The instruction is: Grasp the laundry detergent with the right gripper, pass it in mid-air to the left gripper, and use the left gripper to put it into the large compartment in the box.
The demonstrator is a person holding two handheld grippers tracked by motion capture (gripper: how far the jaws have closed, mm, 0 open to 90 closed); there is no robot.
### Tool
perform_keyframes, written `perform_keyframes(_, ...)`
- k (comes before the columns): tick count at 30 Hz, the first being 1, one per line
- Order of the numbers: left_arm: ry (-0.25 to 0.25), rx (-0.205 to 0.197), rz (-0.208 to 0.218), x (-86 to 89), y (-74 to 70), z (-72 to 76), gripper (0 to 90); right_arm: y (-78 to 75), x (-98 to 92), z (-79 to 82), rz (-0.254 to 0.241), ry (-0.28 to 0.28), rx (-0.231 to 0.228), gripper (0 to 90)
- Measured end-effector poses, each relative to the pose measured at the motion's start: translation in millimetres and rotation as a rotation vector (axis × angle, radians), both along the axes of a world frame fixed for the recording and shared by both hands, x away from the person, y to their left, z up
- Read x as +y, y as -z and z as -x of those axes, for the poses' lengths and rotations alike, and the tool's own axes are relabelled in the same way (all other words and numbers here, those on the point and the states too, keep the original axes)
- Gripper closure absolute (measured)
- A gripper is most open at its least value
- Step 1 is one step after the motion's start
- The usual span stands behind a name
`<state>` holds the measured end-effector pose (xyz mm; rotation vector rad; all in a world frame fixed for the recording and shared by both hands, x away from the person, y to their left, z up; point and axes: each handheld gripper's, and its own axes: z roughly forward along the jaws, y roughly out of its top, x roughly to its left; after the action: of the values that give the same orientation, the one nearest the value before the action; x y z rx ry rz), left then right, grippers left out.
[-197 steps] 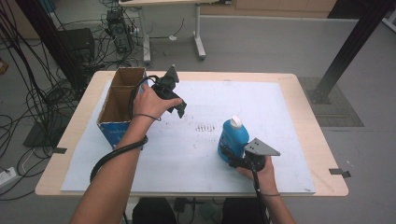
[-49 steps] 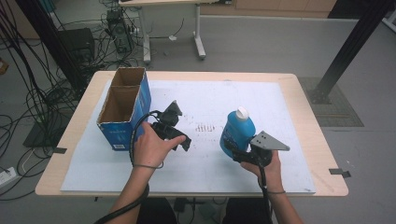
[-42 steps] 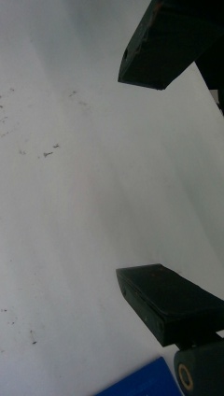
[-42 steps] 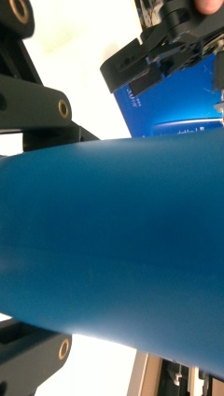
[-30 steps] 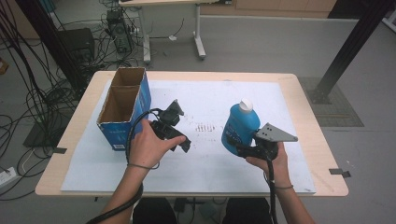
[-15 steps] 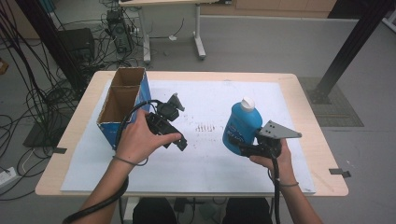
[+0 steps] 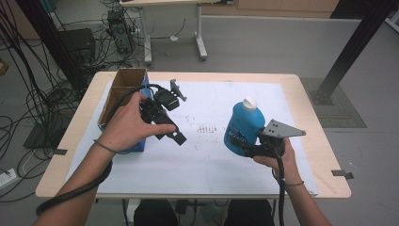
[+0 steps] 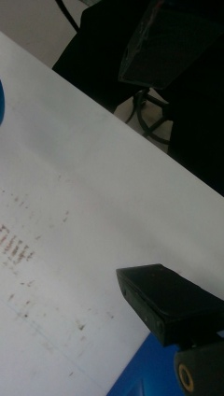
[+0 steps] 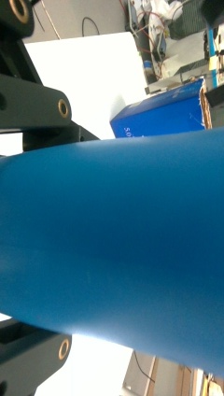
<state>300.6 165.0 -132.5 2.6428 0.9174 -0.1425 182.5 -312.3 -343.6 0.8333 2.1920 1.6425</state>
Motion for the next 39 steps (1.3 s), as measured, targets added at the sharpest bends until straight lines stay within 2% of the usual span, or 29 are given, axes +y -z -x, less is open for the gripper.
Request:
perform_keyframes(1, 0.016, -0.011, 0.005, 0.4, -2.9, 0.5, 6.7, 0.2, -0.5, -1.1, -0.005, -0.005, 0.003, 42.0)
perform_keyframes(3, 0.087, -0.021, 0.011, -1.2, -14.2, -2.2, 6.8, -0.3, 0.1, -2.4, -0.002, -0.014, 0.002, 41.9)
perform_keyframes(4, 0.087, -0.021, 0.011, -1.2, -14.2, -2.2, 7.1, -0.3, 0.1, -2.4, -0.002, -0.014, 0.002, 41.9)
perform_keyframes(5, 0.132, -0.019, 0.014, -3.9, -20.6, -3.8, 7.1, 0.1, 0.1, -3.2, -0.007, -0.02, 0.002, 41.9)
perform_keyframes(7, 0.182, -0.02, 0.01, -8.0, -26.6, -4.9, 7.2, 0.0, -0.2, -4.0, -0.007, -0.029, 0.0, 41.9)
perform_keyframes(11, 0.247, -0.027, 0.003, -13.8, -38.1, -6.9, 7.1, -0.9, -0.8, -5.5, -0.009, -0.044, -0.001, 41.9)
perform_keyframes(12, 0.247, -0.027, 0.003, -13.8, -38.1, -6.9, 7.1, -1.1, -1.2, -5.7, -0.011, -0.046, 0.0, 41.9)
perform_keyframes(13, 0.286, -0.021, 0.013, -14.4, -41.7, -9.8, 7.3, -1.3, -1.5, -6.2, -0.012, -0.049, 0.001, 41.9)
perform_keyframes(15, 0.323, -0.019, 0.014, -16.5, -46.4, -11.8, 7.5, -1.7, -2.1, -6.5, -0.013, -0.051, -0.002, 41.9)
perform_keyframes(17, 0.355, -0.01, -0.007, -22.3, -50.3, -14.1, 7.6, -1.6, -2.9, -6.8, -0.019, -0.052, 0.0, 41.9)
perform_keyframes(19, 0.364, -0.007, -0.02, -25.3, -52.0, -14.9, 7.7, -1.8, -3.4, -7.4, -0.02, -0.055, 0.001, 41.9)
perform_keyframes(22, 0.415, 0.005, -0.048, -35.7, -60.2, -17.5, 7.9, -1.5, -4.2, -8.9, -0.023, -0.063, 0.001, 41.9)
perform_keyframes(29, 0.444, 0.007, -0.078, -49.1, -66.5, -19.2, 8.1, -0.8, -7.7, -12.7, -0.034, -0.1, -0.003, 41.9)
perform_keyframes(38, 0.45, 0.009, -0.089, -60.1, -64.3, -20.4, 7.7, -4.2, -13.6, -20.4, -0.037, -0.17, -0.006, 41.9)
perform_keyframes(39, 0.446, 0.01, -0.087, -60.6, -63.9, -20.1, 7.7, -5.2, -14.2, -22.4, -0.033, -0.19, -0.007, 41.9)
